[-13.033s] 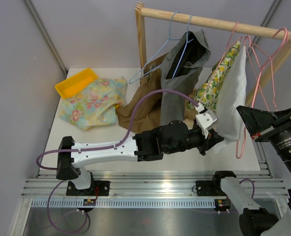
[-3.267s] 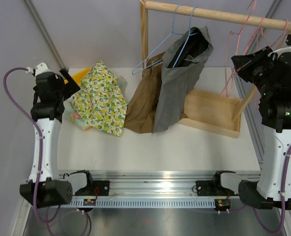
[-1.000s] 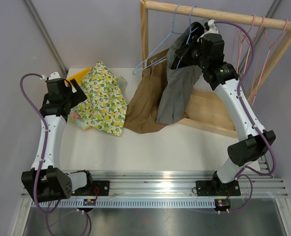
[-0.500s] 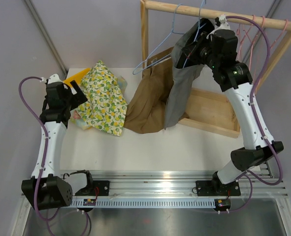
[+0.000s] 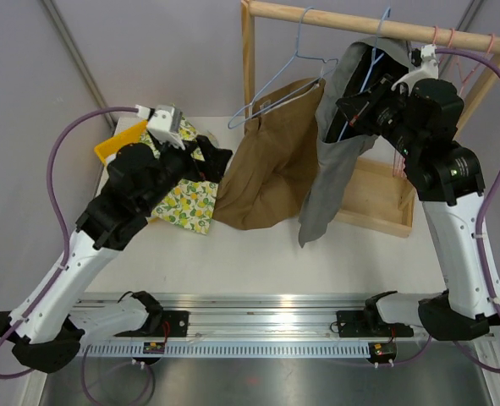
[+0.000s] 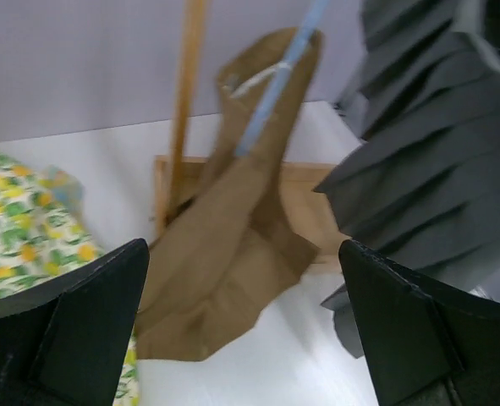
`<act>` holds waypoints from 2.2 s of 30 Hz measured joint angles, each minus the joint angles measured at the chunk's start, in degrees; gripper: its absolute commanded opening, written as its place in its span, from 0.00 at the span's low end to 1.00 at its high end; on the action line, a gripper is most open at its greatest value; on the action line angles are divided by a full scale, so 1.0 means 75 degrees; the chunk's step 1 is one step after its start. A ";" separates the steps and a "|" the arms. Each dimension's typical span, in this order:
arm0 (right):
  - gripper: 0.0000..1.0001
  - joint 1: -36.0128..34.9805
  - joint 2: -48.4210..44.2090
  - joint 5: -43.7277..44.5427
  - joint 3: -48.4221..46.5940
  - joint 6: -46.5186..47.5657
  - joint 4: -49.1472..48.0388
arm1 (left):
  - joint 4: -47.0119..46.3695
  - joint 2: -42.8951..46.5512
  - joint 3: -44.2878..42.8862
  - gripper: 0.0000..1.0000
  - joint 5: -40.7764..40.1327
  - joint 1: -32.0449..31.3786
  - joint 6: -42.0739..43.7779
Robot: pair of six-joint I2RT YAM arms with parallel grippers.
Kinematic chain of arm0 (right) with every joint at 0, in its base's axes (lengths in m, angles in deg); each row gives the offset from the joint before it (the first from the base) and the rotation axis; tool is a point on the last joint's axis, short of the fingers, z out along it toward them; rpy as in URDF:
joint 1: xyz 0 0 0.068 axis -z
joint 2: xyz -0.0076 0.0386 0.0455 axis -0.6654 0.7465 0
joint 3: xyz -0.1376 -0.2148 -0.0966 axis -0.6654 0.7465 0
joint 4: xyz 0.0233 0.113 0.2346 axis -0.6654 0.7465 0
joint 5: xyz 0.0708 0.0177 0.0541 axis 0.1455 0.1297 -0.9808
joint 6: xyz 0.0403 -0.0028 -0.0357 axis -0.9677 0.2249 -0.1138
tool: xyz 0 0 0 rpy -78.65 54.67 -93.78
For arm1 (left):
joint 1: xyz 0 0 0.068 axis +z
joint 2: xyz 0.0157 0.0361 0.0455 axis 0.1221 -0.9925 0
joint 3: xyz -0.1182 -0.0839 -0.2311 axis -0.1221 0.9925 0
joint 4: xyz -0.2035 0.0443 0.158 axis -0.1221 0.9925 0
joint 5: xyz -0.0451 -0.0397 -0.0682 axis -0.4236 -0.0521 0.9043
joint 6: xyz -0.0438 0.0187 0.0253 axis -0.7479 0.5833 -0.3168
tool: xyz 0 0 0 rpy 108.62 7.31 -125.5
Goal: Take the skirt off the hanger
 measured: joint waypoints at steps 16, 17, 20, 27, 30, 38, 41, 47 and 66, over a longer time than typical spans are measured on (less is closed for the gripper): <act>0.00 -0.0003 -0.1644 -0.0274 0.1635 -0.0478 0.0076 | -0.1868 -0.1644 0.1014 0.99 -0.1539 -0.5368 0.0201; 0.00 -0.0003 -0.1679 -0.0289 0.1641 -0.0507 0.0093 | -0.1955 -0.1953 0.0799 0.99 -0.1763 -0.5598 0.0303; 0.00 -0.0003 -0.1801 -0.0321 0.1641 -0.0571 0.0108 | -0.2148 -0.2804 0.0111 0.99 -0.2384 -0.6082 0.0621; 0.00 -0.0003 -0.2031 -0.0393 0.1571 -0.0609 0.0262 | -0.2608 -0.3372 -0.0350 0.57 -0.3704 -0.6202 0.0968; 0.00 -0.0003 -0.2078 -0.0402 0.1518 -0.0609 0.0321 | -0.2786 -0.3369 -0.0367 0.17 -0.4068 -0.6199 0.1037; 0.00 -0.0003 -0.2130 -0.0338 0.1518 -0.0682 0.0315 | -0.3165 -0.3171 -0.0023 0.00 -0.4564 -0.6464 0.1343; 0.00 -0.0012 -0.2040 -0.0277 0.1387 -0.0685 0.0417 | -0.3579 -0.2827 0.0697 0.00 -0.5275 -0.7018 0.1513; 0.00 -0.0143 -0.1664 -0.0318 0.0705 -0.0737 0.1023 | -0.3963 -0.2159 0.2323 0.00 -0.6916 -0.8411 0.1376; 0.00 -0.0079 -0.2087 -0.0627 0.0052 -0.1131 0.2381 | -0.1655 -0.3445 -0.1253 0.00 -0.6679 -0.5759 0.1370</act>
